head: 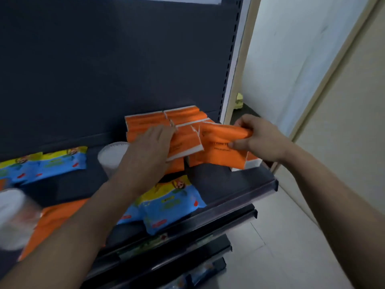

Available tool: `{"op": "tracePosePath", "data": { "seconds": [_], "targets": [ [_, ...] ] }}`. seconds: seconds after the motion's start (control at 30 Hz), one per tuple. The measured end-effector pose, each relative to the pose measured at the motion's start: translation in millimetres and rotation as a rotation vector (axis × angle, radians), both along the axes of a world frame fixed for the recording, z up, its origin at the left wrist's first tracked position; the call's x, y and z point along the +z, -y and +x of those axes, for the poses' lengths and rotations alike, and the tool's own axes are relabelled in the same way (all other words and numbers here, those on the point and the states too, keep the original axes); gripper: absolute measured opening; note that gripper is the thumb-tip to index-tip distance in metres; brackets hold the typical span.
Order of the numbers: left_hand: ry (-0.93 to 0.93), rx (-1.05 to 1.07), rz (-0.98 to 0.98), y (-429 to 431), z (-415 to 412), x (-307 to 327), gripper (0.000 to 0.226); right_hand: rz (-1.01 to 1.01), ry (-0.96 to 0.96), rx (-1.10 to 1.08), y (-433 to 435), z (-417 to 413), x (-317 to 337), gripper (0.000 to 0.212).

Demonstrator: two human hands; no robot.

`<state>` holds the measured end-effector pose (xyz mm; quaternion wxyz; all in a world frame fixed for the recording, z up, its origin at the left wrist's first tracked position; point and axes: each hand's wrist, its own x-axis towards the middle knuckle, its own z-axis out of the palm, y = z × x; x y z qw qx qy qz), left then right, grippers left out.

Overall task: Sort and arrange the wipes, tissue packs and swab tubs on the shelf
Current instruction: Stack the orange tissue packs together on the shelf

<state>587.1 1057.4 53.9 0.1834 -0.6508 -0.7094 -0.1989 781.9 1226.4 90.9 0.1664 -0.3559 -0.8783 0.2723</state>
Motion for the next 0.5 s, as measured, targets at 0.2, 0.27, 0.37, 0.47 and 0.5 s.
{"op": "tracePosePath", "data": {
  "seconds": [0.2,0.27,0.37,0.47,0.5],
  "targets": [
    [-0.226,0.201,0.024,-12.7,17.0,-23.9,0.043,-0.019,0.037,0.219,-40.1,-10.1,-12.4,0.034],
    [-0.238,0.260,-0.009,-12.2,19.3,-31.6,0.045,-0.017,0.058,0.274,-46.1,-13.4,-16.8,0.036],
    [-0.179,0.322,-0.080,-12.0,21.0,-37.1,0.057,-0.018,0.067,0.323,-51.3,-17.7,-19.2,0.037],
    [-0.055,0.358,-0.181,-9.1,20.4,-36.2,0.075,-0.014,0.091,0.343,-53.2,-21.1,-19.4,0.037],
    [0.004,0.355,-0.194,-7.5,19.6,-34.8,0.079,-0.007,0.101,0.343,-53.9,-22.1,-19.4,0.037]
  ]
}}
